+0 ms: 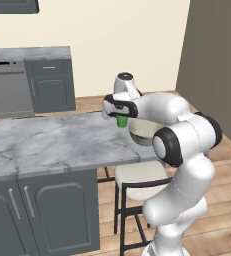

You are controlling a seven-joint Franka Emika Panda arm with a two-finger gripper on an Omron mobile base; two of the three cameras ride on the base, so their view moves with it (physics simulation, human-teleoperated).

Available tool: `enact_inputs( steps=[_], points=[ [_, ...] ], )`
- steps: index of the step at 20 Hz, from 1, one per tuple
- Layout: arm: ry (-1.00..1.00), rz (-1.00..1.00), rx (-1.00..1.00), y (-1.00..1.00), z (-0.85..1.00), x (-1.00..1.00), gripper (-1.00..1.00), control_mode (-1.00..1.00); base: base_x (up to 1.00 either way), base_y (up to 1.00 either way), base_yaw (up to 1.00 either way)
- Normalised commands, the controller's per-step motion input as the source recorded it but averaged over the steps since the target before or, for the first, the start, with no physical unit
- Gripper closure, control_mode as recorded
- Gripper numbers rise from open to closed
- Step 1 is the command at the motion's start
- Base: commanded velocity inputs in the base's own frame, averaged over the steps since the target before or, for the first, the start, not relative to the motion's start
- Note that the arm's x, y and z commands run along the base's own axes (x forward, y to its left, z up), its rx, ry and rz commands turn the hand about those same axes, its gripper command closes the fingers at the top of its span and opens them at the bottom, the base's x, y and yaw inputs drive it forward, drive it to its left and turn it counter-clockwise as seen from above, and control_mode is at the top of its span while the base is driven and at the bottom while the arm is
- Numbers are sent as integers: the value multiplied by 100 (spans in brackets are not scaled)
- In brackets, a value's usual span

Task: Place the cup inside the bowl on the dining table and move the bowl to any counter.

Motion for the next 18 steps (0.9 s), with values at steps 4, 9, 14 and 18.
enact_inputs(
  steps=[4, 9, 14, 18],
  points=[
    [-7, 6, 0, -52, 36, 0, 100, -100, 0, 0, 0],
    [-4, 8, 0, -51, 18, 0, 100, -100, 0, 0, 0],
    [0, 9, 0, -48, 1, 0, 100, -100, 0, 0, 0],
    [0, 10, 0, -40, 0, 0, 100, -100, 0, 0, 0]
  ],
)
